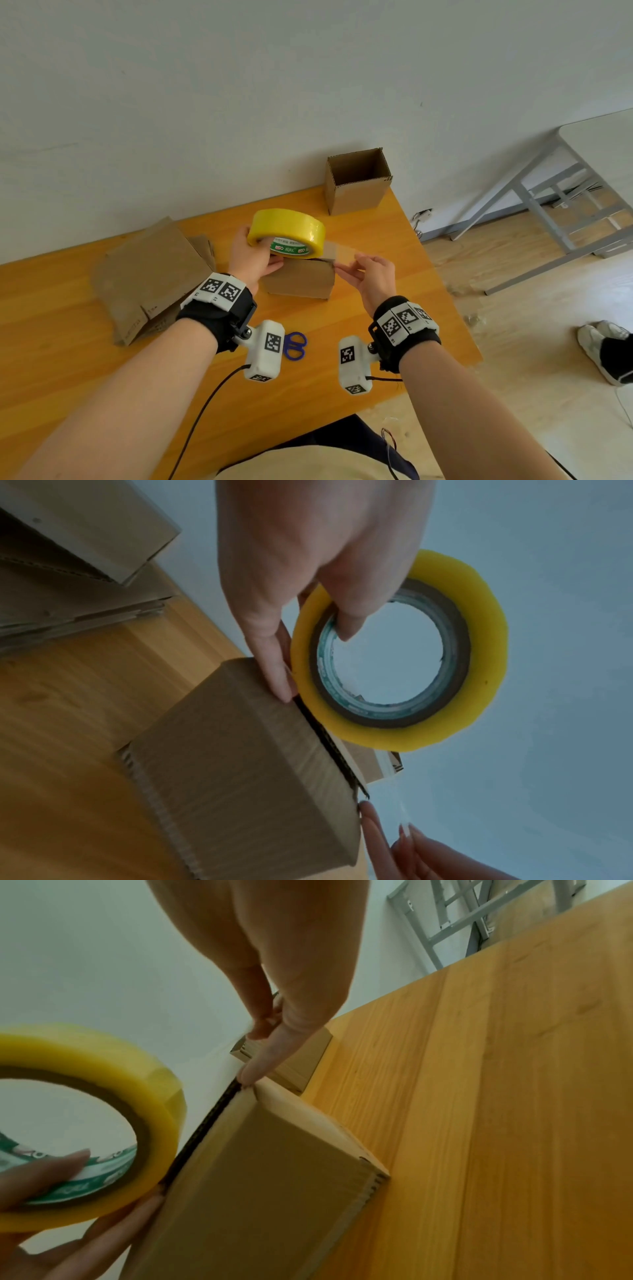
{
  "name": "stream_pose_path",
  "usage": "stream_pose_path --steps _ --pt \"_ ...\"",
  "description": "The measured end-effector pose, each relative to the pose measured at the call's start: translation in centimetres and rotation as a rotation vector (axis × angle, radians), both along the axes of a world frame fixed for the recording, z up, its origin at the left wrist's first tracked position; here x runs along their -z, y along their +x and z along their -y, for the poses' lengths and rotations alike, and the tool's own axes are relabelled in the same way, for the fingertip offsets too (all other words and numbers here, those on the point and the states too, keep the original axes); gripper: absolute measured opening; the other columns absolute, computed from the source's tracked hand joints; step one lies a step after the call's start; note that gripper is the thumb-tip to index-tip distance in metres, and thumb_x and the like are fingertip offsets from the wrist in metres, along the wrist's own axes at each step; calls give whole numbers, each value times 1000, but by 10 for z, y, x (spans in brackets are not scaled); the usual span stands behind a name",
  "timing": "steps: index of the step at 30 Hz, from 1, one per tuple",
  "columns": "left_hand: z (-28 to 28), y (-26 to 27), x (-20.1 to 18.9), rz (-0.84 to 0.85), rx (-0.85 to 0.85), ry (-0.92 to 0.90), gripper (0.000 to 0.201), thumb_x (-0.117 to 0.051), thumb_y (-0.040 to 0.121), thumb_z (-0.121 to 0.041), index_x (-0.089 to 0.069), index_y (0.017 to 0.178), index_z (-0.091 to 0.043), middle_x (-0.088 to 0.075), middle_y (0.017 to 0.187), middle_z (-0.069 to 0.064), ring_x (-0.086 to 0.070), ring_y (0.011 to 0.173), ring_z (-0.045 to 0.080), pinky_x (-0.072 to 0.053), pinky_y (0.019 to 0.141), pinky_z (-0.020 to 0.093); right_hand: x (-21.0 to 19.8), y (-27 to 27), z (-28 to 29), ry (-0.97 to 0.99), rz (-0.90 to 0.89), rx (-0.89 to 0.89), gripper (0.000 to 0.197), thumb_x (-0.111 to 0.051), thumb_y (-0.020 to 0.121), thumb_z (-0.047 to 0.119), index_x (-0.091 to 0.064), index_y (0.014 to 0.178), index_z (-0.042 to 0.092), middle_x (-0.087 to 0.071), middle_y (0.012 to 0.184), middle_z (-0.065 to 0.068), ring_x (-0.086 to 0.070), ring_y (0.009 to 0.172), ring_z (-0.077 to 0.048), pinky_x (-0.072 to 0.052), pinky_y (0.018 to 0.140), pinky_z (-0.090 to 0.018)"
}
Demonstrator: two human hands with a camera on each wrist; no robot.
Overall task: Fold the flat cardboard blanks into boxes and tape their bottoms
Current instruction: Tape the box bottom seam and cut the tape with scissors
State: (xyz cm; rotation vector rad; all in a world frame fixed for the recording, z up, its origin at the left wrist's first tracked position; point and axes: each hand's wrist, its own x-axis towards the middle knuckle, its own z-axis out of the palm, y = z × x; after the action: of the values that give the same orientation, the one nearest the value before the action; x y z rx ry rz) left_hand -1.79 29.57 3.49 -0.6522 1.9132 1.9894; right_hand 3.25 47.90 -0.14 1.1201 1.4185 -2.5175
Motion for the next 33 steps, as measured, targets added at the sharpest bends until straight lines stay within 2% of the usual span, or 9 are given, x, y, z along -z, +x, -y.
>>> stream_pose_path --steps 2,6,11,15,21,25,29,31,33 --pt "-1 -1 1 -1 3 -16 21 -53 94 -15 -46 114 -17 -55 118 11 -57 108 32 -55 73 34 1 3 -2 16 12 -3 11 -45 95 -2 -49 87 4 -50 72 -11 -65 82 -34 -57 79 -39" --pt "-1 0 4 -3 -18 -34 26 -51 96 -15 -50 121 -13 -56 121 12 -55 113 33 -55 70 32 7 8 0 89 41 -56 9 -51 92 -3 -54 85 2 -58 72 -12 -65 87 -34 -57 80 -37" --pt "-1 4 3 -31 -37 -27 32 -49 96 -14 -44 128 -12 -54 126 13 -55 113 32 -54 69 32 14 6 2 147 57 -83 4 -54 94 2 -56 91 0 -61 75 -12 -66 79 -27 -59 68 -27" --pt "-3 5 2 -34 -72 -24 33 -49 96 -12 -43 128 -12 -53 120 10 -54 111 29 -53 76 36 16 3 2 212 80 -125 4 -55 94 4 -58 93 1 -62 77 -11 -67 71 -22 -58 60 -23" --pt "-3 4 4 -28 -90 -66 30 -50 95 -11 -47 125 -8 -54 123 14 -55 112 31 -54 73 36 22 -3 2 306 125 -197 4 -58 93 6 -58 93 2 -64 81 -12 -67 69 -21 -59 66 -29" --pt "-4 4 1 -48 -92 -100 19 -53 94 -10 -47 112 -11 -53 117 11 -53 107 28 -54 76 38 25 -6 4 344 157 -243 13 -58 93 9 -59 101 0 -65 82 -10 -67 74 -21 -59 66 -34" --pt "-1 4 1 -46 -87 -173 18 -55 93 -13 -48 109 -9 -54 109 10 -55 101 26 -56 77 41 26 -6 6 387 186 -308 17 -59 93 13 -60 103 0 -66 84 -11 -67 78 -22 -60 67 -39" --pt "4 4 2 -78 -61 -300 23 -58 91 -18 -52 108 -5 -58 95 8 -57 91 25 -56 73 41 26 -6 9 410 196 -335 18 -60 93 15 -61 103 0 -67 87 -12 -68 82 -24 -60 69 -41" --pt "7 4 4 -131 -14 -460 23 -60 89 -23 -55 100 -3 -54 77 2 -54 79 24 -48 61 35 26 -6 11 423 199 -349 19 -60 93 17 -61 103 1 -67 87 -11 -68 84 -25 -60 69 -42"
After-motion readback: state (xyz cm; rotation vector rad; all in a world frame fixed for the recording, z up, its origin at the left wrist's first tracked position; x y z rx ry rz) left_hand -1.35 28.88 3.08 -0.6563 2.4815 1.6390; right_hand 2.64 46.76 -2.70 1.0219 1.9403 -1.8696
